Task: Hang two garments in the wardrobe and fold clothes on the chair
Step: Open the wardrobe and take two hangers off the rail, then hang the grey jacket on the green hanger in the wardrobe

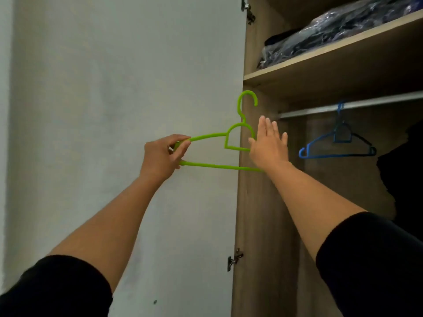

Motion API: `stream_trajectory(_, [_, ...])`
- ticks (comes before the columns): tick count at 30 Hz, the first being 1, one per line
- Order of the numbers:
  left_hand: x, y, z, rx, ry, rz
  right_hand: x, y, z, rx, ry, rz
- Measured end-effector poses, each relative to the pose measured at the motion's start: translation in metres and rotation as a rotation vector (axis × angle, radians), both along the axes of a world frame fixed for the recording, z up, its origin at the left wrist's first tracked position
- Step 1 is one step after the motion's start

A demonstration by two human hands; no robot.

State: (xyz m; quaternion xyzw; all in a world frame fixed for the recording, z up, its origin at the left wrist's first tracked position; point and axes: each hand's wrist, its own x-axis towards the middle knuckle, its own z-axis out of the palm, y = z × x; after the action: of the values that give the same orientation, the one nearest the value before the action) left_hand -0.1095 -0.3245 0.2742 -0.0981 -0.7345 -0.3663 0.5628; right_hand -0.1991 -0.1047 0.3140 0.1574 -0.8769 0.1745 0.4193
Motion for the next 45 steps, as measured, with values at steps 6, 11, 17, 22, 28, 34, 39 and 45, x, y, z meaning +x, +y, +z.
stream_trajectory(6, [0.136,-0.064,-0.025,0.030,-0.026,0.246,0.080,-0.086,-0.032,-0.005,-0.085,0.251])
stream_trajectory(11, [0.258,-0.098,-0.051,-0.162,-0.178,0.665,0.169,-0.141,-0.066,0.057,0.032,0.432])
stream_trajectory(17, [0.382,-0.118,-0.064,-0.306,-0.513,0.878,0.283,-0.203,-0.084,0.124,0.072,0.764])
stream_trajectory(22, [0.469,-0.130,-0.068,-0.167,-0.566,1.063,0.354,-0.251,-0.093,0.050,-0.040,1.008])
stream_trajectory(28, [0.546,-0.137,-0.072,-0.051,-0.614,1.257,0.414,-0.299,-0.095,0.158,-0.060,1.213])
stream_trajectory(34, [0.585,-0.148,-0.084,0.002,-0.661,1.391,0.451,-0.342,-0.114,0.160,-0.014,1.346])
stream_trajectory(39, [0.623,-0.169,-0.099,0.067,-0.714,1.458,0.482,-0.372,-0.125,0.180,-0.018,1.385])
stream_trajectory(45, [0.672,-0.204,-0.117,0.194,-0.753,1.529,0.510,-0.401,-0.145,0.118,-0.097,1.332])
